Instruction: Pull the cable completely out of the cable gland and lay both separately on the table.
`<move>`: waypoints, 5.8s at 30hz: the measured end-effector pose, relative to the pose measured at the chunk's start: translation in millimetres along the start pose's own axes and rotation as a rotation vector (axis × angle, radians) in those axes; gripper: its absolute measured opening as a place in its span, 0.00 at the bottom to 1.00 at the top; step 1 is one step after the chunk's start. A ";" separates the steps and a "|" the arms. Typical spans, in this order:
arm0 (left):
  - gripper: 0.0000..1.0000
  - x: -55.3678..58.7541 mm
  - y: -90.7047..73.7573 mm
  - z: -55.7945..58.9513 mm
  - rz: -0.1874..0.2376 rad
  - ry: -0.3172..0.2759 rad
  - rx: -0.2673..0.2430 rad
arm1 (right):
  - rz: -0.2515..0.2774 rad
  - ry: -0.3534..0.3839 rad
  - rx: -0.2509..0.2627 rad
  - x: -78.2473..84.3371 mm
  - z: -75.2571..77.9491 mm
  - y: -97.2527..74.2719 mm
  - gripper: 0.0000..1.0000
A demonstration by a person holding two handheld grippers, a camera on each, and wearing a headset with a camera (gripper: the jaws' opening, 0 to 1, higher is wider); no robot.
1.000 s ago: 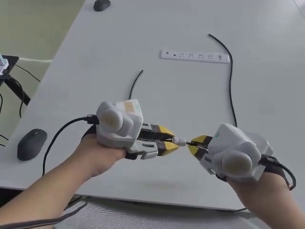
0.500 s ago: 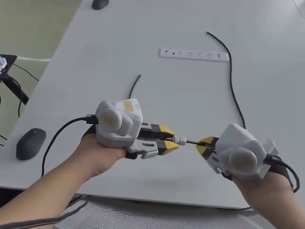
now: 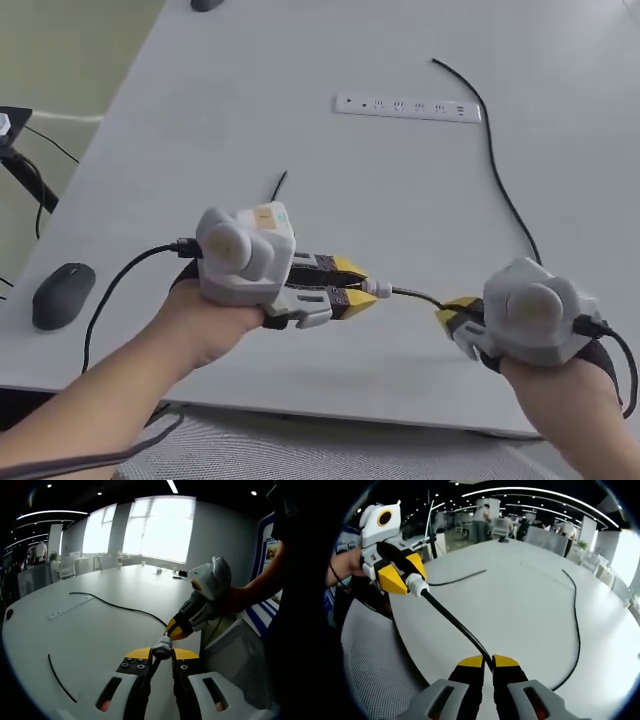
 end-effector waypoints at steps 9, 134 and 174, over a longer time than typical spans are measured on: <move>0.15 0.1 1.8 2.5 -0.005 0.011 -0.007 | -0.031 0.104 -0.015 11.7 4.6 9.6 0.00; 0.15 -4.2 -0.2 -3.7 -0.019 0.013 -0.088 | 0.038 -0.231 0.077 -1.1 1.4 -21.1 0.12; 0.15 1.3 3.4 -1.5 -0.031 0.001 -0.076 | 0.154 -0.616 -0.008 -62.1 -62.4 -22.4 0.00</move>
Point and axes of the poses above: the centre of the closed fingertips' face, and the gripper's own axes: y roughly forward along the fingers, z roughly to its right, x roughly out of its underside, the point moved 6 cm from there along -y, roughly backward along the fingers, and after that the axes turned 8 degrees about -z, right-handed, at the moved point
